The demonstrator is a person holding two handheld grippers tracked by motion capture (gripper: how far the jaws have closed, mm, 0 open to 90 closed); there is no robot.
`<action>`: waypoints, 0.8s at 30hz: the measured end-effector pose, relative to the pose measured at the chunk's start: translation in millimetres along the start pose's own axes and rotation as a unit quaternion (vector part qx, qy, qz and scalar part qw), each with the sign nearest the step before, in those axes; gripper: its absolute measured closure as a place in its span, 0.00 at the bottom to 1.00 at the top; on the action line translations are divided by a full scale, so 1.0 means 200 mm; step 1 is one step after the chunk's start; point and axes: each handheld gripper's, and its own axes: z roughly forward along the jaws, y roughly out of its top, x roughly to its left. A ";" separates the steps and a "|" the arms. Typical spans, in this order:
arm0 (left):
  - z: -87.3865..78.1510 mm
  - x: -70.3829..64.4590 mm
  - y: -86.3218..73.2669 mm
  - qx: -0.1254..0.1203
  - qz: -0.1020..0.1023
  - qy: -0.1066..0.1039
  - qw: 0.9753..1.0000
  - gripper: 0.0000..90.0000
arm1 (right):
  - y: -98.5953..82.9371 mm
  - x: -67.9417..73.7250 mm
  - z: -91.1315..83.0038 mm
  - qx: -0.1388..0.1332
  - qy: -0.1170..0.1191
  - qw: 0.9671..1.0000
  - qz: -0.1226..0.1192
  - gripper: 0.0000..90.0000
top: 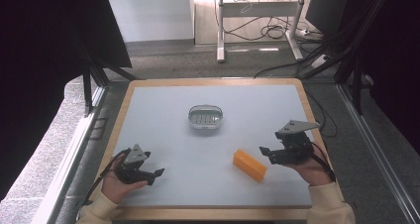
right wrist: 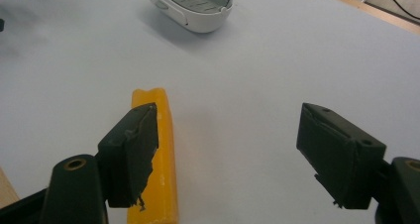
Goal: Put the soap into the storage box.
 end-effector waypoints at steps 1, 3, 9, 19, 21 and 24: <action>0.00 0.00 0.00 0.000 0.000 0.000 1.000 0.21 | 0.00 0.00 0.00 0.000 0.000 1.000 0.000 0.27; 0.00 0.00 0.00 0.003 0.000 -0.002 1.000 0.21 | 0.01 0.01 0.01 0.006 0.002 1.000 -0.005 0.27; 0.00 0.01 0.00 0.006 0.002 -0.003 1.000 0.21 | 0.02 0.03 0.03 0.018 0.009 1.000 -0.011 0.27; 0.01 0.00 0.00 0.005 0.001 -0.008 1.000 0.21 | 0.03 0.10 0.14 0.073 0.040 0.996 -0.027 0.28; 0.01 0.00 0.00 0.005 0.002 -0.008 1.000 0.21 | 0.03 0.11 0.16 0.082 0.044 0.995 -0.035 0.28; 0.01 0.00 0.00 0.006 0.003 -0.008 1.000 0.21 | 0.04 0.13 0.20 0.092 0.047 0.994 -0.042 0.28</action>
